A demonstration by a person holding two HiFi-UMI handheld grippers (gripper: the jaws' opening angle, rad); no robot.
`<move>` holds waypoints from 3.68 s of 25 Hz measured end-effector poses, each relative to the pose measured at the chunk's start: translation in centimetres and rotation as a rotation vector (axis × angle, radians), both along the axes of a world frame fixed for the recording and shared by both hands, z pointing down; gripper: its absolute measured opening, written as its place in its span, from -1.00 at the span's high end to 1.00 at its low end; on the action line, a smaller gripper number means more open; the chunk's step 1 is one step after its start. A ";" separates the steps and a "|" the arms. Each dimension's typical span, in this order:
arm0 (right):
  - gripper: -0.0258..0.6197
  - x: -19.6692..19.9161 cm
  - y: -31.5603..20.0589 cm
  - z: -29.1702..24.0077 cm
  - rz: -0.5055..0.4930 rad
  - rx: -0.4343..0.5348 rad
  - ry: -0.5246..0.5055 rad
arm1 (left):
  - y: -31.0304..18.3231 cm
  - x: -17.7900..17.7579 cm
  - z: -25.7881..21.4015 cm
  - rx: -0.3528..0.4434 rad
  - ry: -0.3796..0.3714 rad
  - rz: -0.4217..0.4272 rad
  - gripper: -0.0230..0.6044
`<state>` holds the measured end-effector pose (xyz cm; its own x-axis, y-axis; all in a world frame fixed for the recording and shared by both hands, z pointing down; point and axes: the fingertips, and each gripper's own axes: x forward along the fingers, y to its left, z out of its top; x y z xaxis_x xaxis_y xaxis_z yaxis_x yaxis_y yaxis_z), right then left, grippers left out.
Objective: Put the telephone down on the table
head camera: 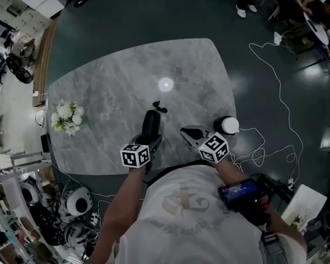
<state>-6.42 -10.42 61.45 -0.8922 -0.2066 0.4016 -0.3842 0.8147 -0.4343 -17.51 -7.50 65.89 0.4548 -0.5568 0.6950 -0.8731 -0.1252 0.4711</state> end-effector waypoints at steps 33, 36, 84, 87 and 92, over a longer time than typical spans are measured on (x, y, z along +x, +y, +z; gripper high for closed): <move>0.87 0.5 -4.2 3.7 0.046 -0.124 -0.022 | -9.1 2.8 5.0 -0.110 -0.203 0.107 0.04; 0.87 0.4 -4.4 3.8 0.051 -0.124 -0.022 | -9.3 2.6 5.6 -0.111 -0.233 0.111 0.04; 0.87 0.5 -2.7 4.6 0.041 -0.119 -0.018 | -7.7 1.9 7.1 -0.116 -0.381 0.218 -0.31; 0.87 0.5 -2.3 4.5 0.040 -0.109 -0.014 | -7.3 2.1 6.5 -0.092 -0.361 0.222 -0.31; 0.87 -0.1 -1.2 4.1 0.034 -0.089 -0.011 | -6.1 1.5 5.4 -0.052 -0.326 0.200 -0.31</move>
<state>-6.52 -11.60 65.50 -0.8899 -0.2009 0.4096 -0.4056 0.7595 -0.5086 -16.04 -13.64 71.29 0.3012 -0.4399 0.8460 -0.9390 -0.2911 0.1829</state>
